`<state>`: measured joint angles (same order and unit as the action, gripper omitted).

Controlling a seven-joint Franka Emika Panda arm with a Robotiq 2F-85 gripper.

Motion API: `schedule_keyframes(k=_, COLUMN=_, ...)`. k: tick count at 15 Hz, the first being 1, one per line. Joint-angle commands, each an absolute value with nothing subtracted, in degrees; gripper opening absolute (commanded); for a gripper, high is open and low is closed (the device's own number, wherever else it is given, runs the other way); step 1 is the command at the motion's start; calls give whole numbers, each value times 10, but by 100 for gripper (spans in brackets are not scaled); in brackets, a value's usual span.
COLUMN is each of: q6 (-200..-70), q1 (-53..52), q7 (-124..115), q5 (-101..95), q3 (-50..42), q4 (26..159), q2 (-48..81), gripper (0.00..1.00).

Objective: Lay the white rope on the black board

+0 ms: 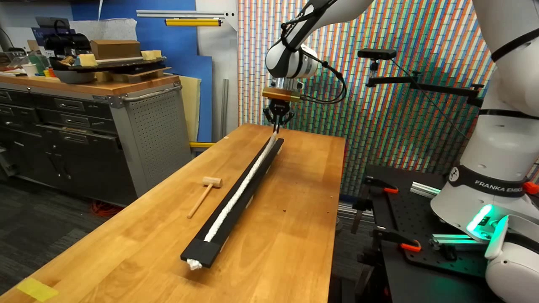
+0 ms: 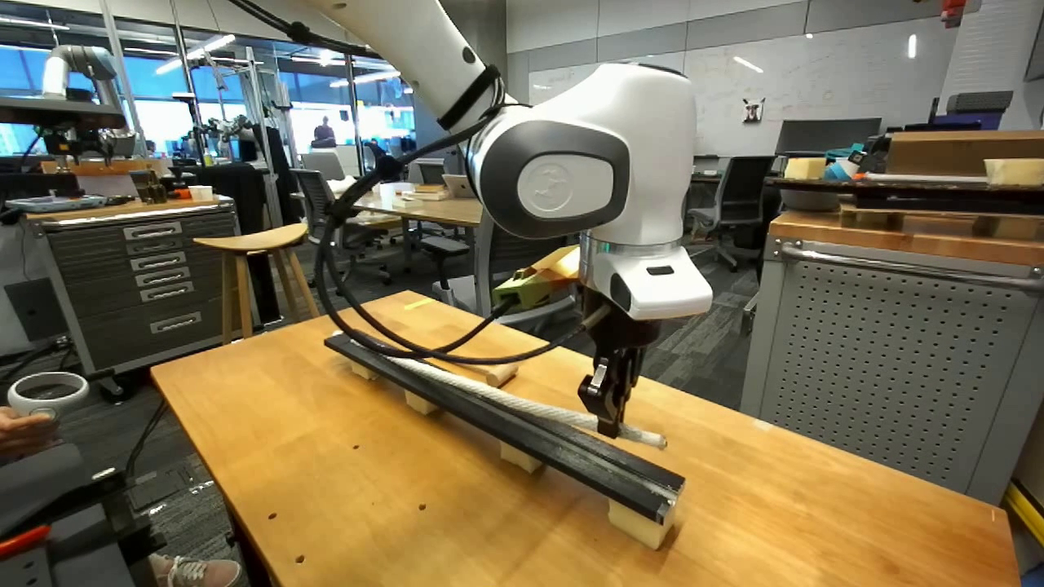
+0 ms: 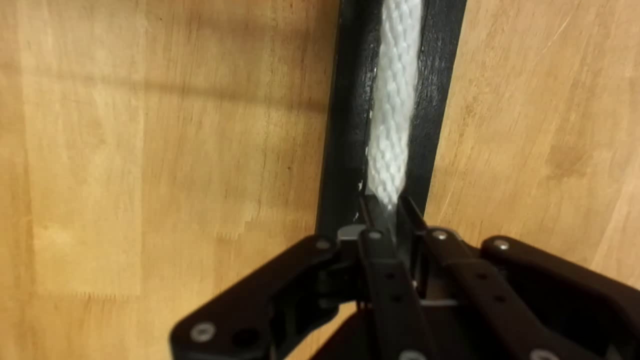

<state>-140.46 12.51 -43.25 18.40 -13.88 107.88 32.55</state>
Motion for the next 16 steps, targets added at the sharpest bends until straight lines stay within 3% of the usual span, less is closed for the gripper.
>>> schedule_keyframes(k=1, q6=-1416, q1=124, q7=-443, q5=191, q3=-141, q4=1092, q2=314, gripper=3)
schedule_keyframes(k=16, q6=-1421, q1=128, q7=-502, q5=192, q3=-146, q4=1056, q2=378, gripper=3)
